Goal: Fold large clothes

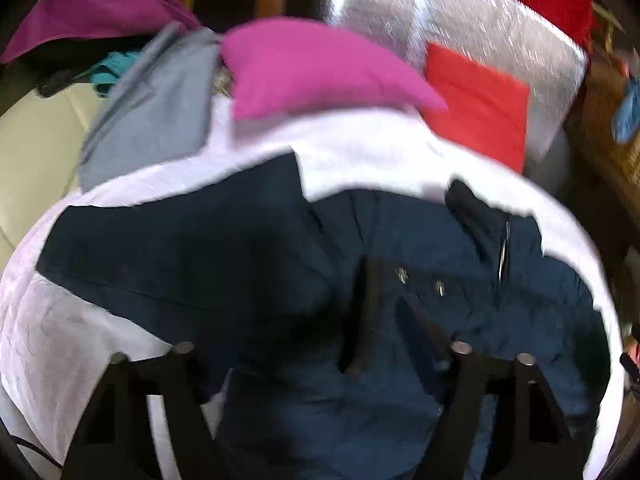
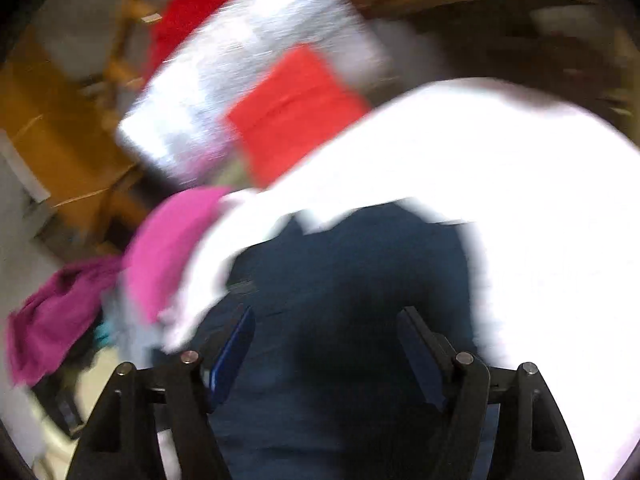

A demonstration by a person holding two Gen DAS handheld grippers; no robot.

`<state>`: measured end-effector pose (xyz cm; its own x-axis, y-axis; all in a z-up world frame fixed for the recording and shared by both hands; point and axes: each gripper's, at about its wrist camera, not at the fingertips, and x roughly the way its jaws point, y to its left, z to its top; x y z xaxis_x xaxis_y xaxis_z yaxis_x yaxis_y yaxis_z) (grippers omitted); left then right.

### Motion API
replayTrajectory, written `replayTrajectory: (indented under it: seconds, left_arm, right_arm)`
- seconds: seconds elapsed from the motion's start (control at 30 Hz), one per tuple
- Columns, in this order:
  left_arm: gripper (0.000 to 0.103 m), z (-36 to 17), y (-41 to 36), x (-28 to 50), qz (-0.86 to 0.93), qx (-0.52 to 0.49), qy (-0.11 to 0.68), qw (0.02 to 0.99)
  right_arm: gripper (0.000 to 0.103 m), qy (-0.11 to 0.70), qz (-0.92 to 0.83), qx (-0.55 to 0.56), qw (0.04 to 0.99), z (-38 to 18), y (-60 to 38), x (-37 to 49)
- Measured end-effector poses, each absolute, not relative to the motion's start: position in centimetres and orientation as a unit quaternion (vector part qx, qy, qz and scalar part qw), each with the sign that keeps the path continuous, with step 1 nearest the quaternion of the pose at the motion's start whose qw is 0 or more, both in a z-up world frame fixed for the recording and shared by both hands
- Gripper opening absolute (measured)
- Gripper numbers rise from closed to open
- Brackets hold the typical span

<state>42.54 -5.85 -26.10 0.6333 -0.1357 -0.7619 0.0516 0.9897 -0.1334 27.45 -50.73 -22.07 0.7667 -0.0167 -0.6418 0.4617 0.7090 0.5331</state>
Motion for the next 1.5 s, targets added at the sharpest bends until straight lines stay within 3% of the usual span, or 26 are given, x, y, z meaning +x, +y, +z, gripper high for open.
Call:
replayTrajectory:
  seconds: [0.3,0.33,0.43,0.53,0.6,0.8,0.9,0.97,1.03,1.1,1.27,1.33,1.4,1.5]
  left_arm:
    - [0.07,-29.0,-10.3,43.1,0.0,0.042,0.439,0.898]
    - [0.07,-29.3,-10.4,43.2,0.0,0.045,0.445,0.895]
    - [0.07,-29.0,-10.4,43.4,0.002,0.044,0.444,0.895]
    - [0.07,-27.6,-10.1,42.7,-0.009,0.035,0.424,0.905]
    - [0.07,-26.4,-9.5,41.9,-0.025,0.022,0.413,0.91]
    - [0.072,-24.2,-3.5,41.0,-0.006,-0.048,0.413,0.91]
    - [0.075,-25.2,2.0,41.1,0.048,-0.108,0.428,0.896]
    - [0.075,-26.4,5.6,41.4,0.086,-0.161,0.441,0.879]
    - [0.075,-27.7,8.9,41.3,0.104,-0.224,0.443,0.862]
    - [0.075,-29.0,11.4,41.3,0.112,-0.274,0.442,0.847]
    - [0.074,-31.9,15.6,43.2,0.09,-0.402,0.426,0.806]
    - [0.072,-32.9,16.9,44.2,0.093,-0.431,0.419,0.794]
    - [0.056,-33.7,18.3,44.5,0.089,-0.469,0.403,0.781]
    - [0.042,-34.5,19.5,45.0,0.089,-0.497,0.384,0.773]
  right_arm:
    - [0.074,0.382,-0.082,0.401,0.829,-29.3,-53.8,31.1]
    - [0.055,0.388,-0.079,0.393,0.83,-29.6,-53.4,31.8]
    - [0.028,0.391,-0.074,0.364,0.842,-28.5,-52.3,33.3]
    - [0.018,0.375,-0.106,0.303,0.87,-25.9,-51.2,35.1]
    - [0.017,0.359,-0.115,0.272,0.885,-24.1,-50.9,36.4]
    - [0.017,0.407,-0.139,0.236,0.871,-26.2,-51.4,38.3]
    - [0.024,0.41,-0.131,0.272,0.861,-26.5,-52.0,37.2]
    - [0.034,0.406,-0.136,0.296,0.854,-25.4,-52.4,35.8]
    - [0.076,0.378,-0.155,0.298,0.863,-23.3,-52.2,33.9]
    - [0.084,0.335,-0.155,0.281,0.886,-20.8,-50.8,32.4]
    - [0.078,0.328,-0.086,0.231,0.912,-18.5,-44.7,31.1]
    - [0.056,0.341,-0.053,0.222,0.912,-18.9,-42.7,31.6]
    - [0.049,0.356,-0.024,0.223,0.907,-20.0,-40.9,31.5]
    - [0.049,0.369,0.005,0.22,0.903,-21.5,-38.1,32.5]
